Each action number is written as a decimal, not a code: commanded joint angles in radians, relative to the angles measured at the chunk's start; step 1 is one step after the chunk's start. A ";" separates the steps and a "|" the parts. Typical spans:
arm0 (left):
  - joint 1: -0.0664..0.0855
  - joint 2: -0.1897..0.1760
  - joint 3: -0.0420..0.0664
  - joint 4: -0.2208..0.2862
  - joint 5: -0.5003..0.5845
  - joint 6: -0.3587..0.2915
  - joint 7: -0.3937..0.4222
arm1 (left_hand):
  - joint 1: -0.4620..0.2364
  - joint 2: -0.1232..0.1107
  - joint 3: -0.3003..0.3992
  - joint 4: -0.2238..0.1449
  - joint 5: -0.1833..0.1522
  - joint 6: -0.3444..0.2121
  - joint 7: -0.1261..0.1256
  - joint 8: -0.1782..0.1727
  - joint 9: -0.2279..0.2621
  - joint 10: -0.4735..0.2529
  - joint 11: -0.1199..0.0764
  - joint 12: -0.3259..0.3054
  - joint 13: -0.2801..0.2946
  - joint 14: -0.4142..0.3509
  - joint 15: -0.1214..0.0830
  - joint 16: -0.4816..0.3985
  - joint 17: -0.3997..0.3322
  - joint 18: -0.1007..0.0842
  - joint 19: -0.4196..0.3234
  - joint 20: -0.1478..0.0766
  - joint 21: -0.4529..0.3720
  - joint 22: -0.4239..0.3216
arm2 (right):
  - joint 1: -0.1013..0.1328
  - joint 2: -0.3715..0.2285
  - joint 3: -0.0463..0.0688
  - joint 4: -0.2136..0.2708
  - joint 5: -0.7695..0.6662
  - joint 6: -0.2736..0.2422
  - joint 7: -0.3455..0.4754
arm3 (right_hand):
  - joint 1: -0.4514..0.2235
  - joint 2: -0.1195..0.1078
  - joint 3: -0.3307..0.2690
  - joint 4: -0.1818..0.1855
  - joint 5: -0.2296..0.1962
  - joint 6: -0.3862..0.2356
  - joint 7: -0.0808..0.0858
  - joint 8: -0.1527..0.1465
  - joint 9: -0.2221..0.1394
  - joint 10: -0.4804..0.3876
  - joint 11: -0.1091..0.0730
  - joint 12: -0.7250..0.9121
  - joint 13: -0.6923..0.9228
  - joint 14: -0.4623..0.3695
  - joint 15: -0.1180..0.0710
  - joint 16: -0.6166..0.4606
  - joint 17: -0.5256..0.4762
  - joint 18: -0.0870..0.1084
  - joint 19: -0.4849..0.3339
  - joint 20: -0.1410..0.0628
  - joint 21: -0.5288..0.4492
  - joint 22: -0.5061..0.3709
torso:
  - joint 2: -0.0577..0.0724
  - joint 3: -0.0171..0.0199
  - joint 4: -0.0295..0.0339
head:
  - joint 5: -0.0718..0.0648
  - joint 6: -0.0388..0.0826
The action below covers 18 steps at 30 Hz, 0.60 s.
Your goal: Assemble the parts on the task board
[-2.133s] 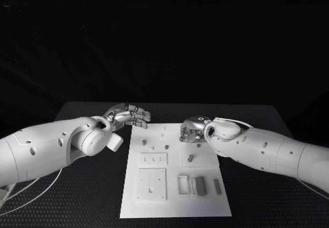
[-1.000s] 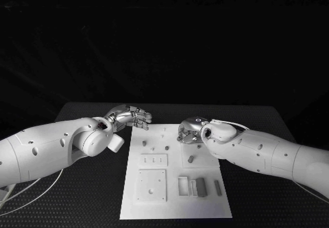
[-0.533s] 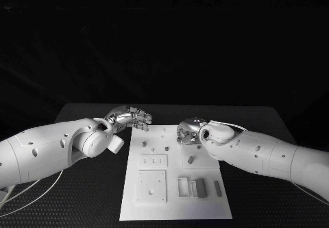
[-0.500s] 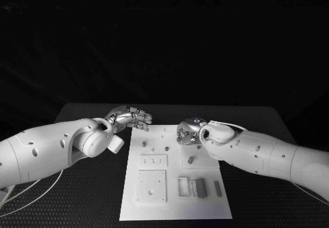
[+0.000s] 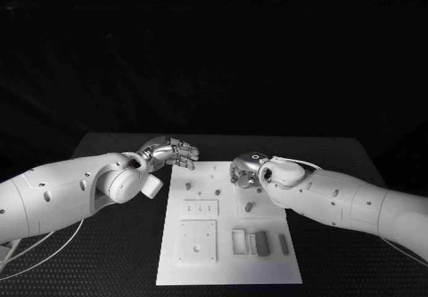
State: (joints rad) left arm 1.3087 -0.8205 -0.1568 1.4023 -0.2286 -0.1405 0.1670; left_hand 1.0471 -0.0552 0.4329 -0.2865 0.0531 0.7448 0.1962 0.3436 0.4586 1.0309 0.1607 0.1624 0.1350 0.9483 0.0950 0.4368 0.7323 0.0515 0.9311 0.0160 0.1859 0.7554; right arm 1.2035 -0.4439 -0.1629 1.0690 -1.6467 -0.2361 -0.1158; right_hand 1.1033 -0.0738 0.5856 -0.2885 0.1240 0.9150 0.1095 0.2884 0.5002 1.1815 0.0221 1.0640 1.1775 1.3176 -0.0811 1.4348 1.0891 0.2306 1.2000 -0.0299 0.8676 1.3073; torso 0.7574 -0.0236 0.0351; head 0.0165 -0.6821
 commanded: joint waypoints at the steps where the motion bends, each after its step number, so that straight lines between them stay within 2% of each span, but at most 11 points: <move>1: 0.001 0.002 0.001 0.002 -0.003 0.010 0.003 | -0.003 -0.003 -0.005 0.000 -0.004 -0.005 0.018 -0.003 -0.001 -0.001 0.004 -0.007 -0.001 0.000 0.007 -0.006 0.002 -0.006 0.000 -0.009 -0.005 -0.001 | -0.005 0.001 -0.003 0.002 -0.026 0.016 -0.005 | 0.008 0.000 0.008 0.000 0.004 0.043 0.012 0.010 0.007 -0.002 -0.012 0.003 -0.001 -0.002 -0.012 0.001 -0.004 0.031 -0.014 -0.005 0.005 0.022 | 0.000 0.0006 -0.0009 | 0.001 -0.002; 4: 0.001 0.003 0.001 0.001 -0.003 0.009 0.003 | -0.002 -0.003 -0.005 0.000 -0.004 -0.005 0.018 -0.002 -0.001 -0.001 0.004 -0.007 -0.001 0.000 0.007 -0.007 0.002 -0.006 0.000 -0.009 -0.005 -0.001 | -0.006 0.001 -0.003 0.004 -0.031 0.012 -0.007 | 0.007 0.002 0.013 -0.001 0.003 0.060 0.005 0.019 0.015 -0.002 -0.018 0.002 -0.003 -0.003 -0.017 0.002 -0.006 0.031 -0.015 -0.004 0.007 0.022 | 0.000 0.0007 -0.0010 | 0.000 -0.003; 12: 0.001 0.008 0.001 -0.002 -0.003 0.008 0.005 | -0.001 -0.003 -0.005 0.000 -0.004 -0.007 0.019 -0.003 -0.002 -0.002 0.005 -0.008 -0.001 0.000 0.007 -0.008 0.004 -0.007 0.000 -0.010 -0.006 -0.002 | -0.006 0.003 -0.003 0.006 -0.035 -0.006 -0.005 | 0.004 0.004 0.015 0.000 0.003 0.068 0.003 0.023 0.019 -0.001 -0.020 0.002 -0.004 -0.003 -0.020 0.002 -0.007 0.031 -0.016 -0.003 0.008 0.022 | 0.001 0.0009 -0.0011 | -0.001 -0.003; 18: 0.001 0.008 0.001 -0.003 -0.003 0.009 0.006 | 0.000 -0.002 -0.005 0.000 -0.004 -0.007 0.019 -0.003 -0.002 -0.002 0.005 -0.009 -0.001 0.000 0.007 -0.008 0.004 -0.007 0.001 -0.010 -0.006 -0.002 | -0.006 0.003 -0.003 0.009 -0.032 -0.040 -0.013 | -0.022 -0.011 0.011 0.009 0.003 0.069 0.001 0.021 0.024 0.002 -0.022 0.001 -0.007 -0.001 -0.022 0.004 -0.007 0.031 -0.014 -0.002 0.011 0.021 | 0.000 0.0013 -0.0001 | -0.003 -0.001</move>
State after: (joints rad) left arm 1.3087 -0.8143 -0.1567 1.3981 -0.2287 -0.1408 0.1655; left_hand 1.0472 -0.0552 0.4330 -0.2865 0.0531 0.7449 0.1962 0.3436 0.4577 1.0309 0.1607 0.1577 0.1351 0.9483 0.0950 0.4329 0.7354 0.0461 0.9335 0.0136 0.1859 0.7555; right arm 1.2012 -0.4428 -0.1636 1.0733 -1.6673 -0.2603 -0.1253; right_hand 1.0907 -0.0864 0.5979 -0.2860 0.1239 0.9489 0.0787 0.3073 0.5223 1.1815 0.0052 1.0640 1.1713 1.3149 -0.0950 1.4347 1.0824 0.2306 1.1877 -0.0318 0.8730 1.3080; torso 0.7581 -0.0224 0.0341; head 0.0141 -0.6849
